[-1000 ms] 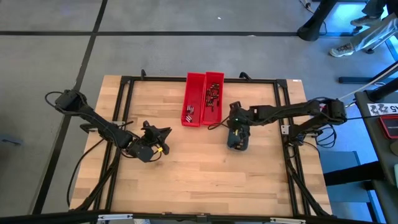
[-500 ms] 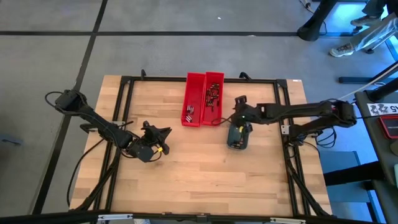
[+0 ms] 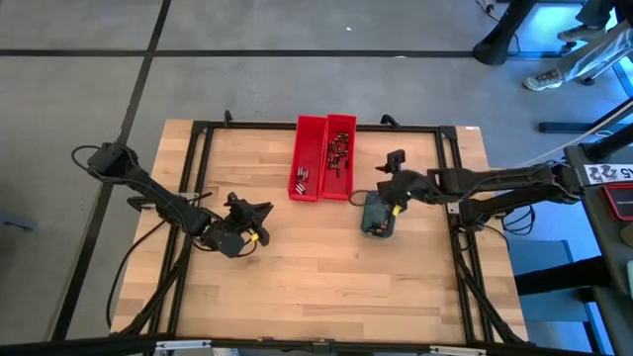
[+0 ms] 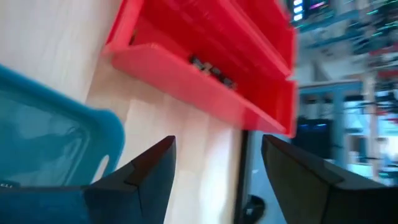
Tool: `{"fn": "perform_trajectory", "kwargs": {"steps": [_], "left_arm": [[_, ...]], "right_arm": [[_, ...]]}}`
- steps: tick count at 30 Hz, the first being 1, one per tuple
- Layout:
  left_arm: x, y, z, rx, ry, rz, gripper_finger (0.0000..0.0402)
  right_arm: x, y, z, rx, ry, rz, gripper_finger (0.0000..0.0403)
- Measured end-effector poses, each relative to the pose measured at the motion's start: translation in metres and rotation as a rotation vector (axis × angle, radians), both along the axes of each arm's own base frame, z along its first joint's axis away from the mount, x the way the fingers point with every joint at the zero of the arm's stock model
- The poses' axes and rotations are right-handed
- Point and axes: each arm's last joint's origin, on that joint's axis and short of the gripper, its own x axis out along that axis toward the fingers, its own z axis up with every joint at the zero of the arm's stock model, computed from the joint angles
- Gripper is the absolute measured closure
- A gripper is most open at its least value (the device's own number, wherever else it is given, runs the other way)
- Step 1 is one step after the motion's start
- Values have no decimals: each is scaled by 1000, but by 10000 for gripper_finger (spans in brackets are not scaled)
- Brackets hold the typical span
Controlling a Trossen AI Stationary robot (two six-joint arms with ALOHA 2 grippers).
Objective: Sort batteries
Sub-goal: Adjust the blue bin
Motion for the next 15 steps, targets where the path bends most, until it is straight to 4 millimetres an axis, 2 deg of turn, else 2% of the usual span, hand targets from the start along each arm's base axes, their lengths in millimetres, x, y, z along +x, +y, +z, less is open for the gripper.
{"fn": "perform_trajectory", "kwargs": {"steps": [7,11,15], "left_arm": [[1,0,1,-6,-11,0,369],[1,0,1,-6,-11,0,369],[1,0,1,-7,-12,1,369]], "right_arm": [[-11,40,18,-50,-141,13,165],[-13,60,37,62,-250,25,165],[-15,77,47,260,-304,79,165]]}}
